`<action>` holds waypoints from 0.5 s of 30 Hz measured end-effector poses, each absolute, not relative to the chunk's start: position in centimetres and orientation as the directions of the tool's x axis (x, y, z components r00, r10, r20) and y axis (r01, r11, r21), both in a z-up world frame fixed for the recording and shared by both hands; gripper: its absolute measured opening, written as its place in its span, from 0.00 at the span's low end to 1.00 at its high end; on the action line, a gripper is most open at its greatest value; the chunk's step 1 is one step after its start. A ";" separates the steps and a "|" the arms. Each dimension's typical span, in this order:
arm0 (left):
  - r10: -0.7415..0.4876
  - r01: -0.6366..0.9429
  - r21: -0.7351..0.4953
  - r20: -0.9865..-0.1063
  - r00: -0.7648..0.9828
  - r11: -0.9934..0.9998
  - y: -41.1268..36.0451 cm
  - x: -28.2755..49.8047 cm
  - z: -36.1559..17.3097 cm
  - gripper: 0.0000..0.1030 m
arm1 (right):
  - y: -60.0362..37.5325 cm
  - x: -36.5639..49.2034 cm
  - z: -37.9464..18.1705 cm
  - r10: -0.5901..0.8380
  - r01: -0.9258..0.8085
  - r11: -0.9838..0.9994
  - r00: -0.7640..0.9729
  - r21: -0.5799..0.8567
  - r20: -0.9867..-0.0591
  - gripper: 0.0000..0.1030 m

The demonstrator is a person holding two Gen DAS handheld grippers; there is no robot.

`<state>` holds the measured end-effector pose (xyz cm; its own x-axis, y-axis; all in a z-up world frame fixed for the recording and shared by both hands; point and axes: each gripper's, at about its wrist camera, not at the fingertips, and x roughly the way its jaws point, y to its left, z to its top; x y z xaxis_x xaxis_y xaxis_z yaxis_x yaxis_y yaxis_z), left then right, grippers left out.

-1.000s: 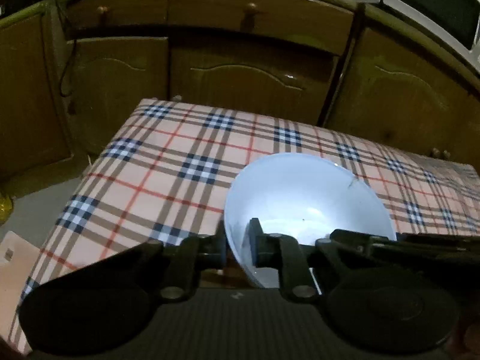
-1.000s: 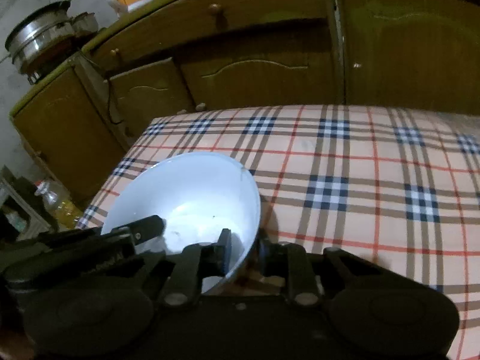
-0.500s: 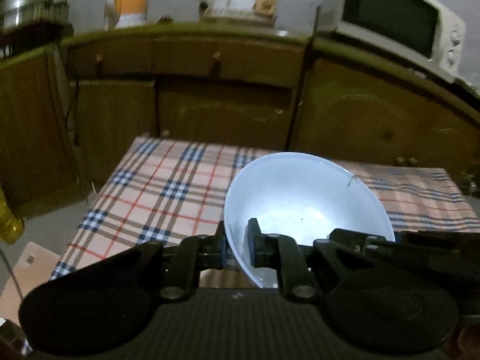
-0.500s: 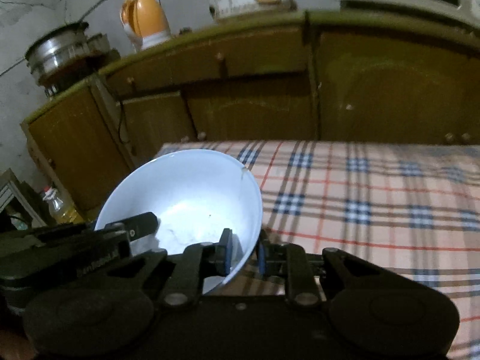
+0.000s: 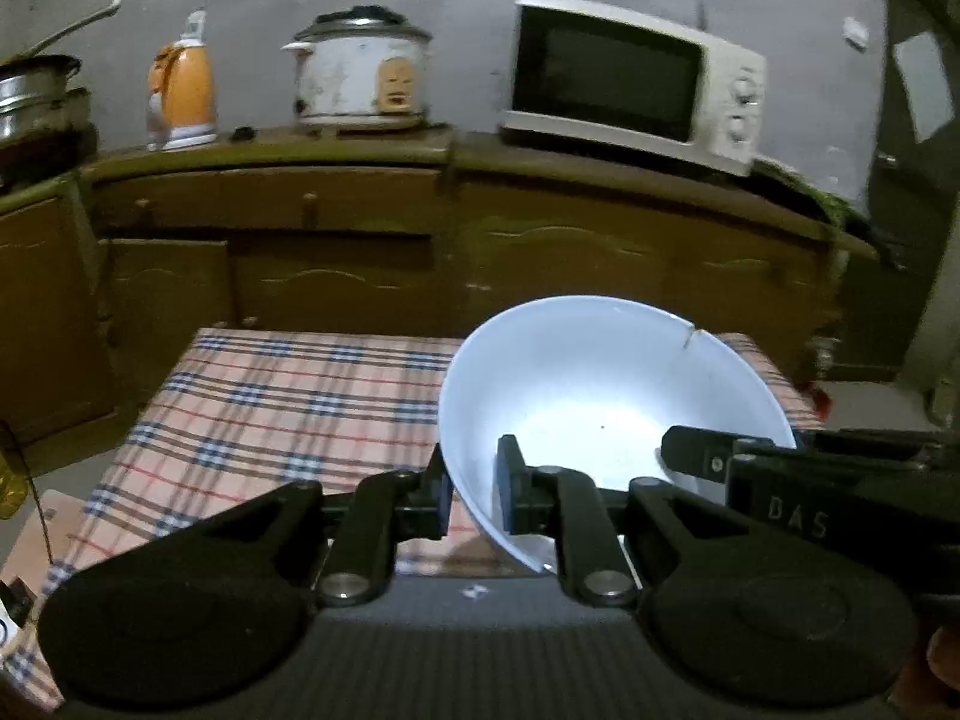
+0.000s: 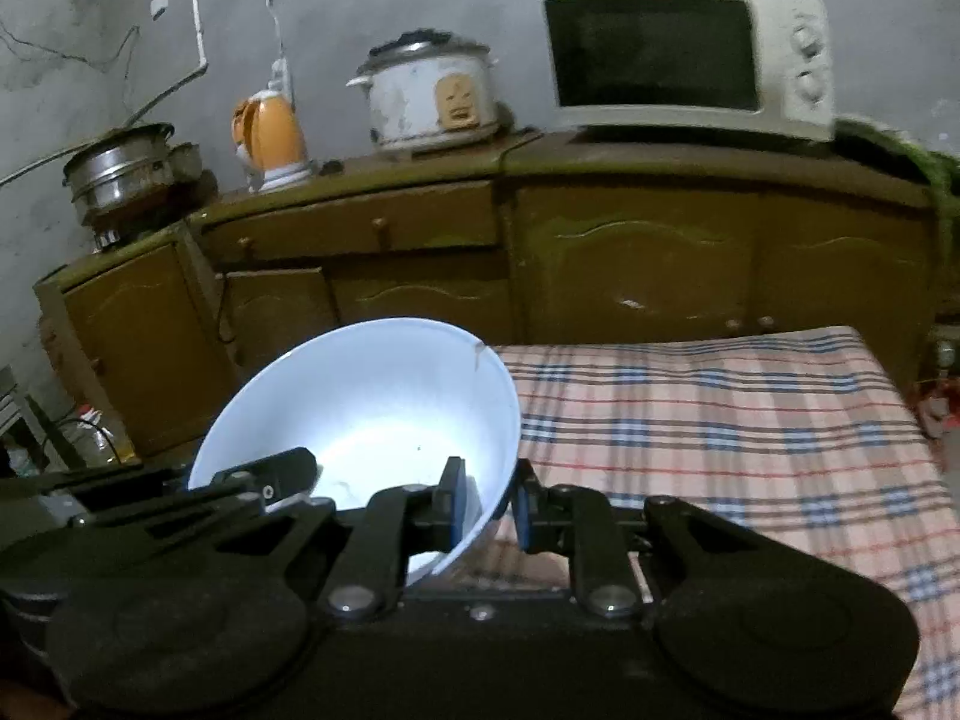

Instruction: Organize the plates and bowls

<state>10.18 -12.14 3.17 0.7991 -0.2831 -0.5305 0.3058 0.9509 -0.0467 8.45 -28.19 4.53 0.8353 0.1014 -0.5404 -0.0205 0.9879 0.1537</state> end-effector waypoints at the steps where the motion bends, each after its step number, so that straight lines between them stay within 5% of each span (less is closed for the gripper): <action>1: -0.293 0.319 -0.045 -0.529 0.796 0.947 -12.7 9.3 3.1 0.15 | -28.7 7.4 4.6 0.095 -0.013 0.988 0.836 0.154 -0.540 0.21; 15: -0.429 0.502 -0.069 -0.625 0.652 0.862 -19.8 3.1 -3.5 0.16 | -36.5 -4.0 -1.2 -0.047 0.180 0.972 0.780 0.151 -0.624 0.22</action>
<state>3.10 -19.85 -3.50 0.6522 -0.4295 -0.6247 0.5019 0.8622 -0.0687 -3.98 -36.46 -1.15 0.7799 -0.0474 -0.6241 0.1797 0.9721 0.1507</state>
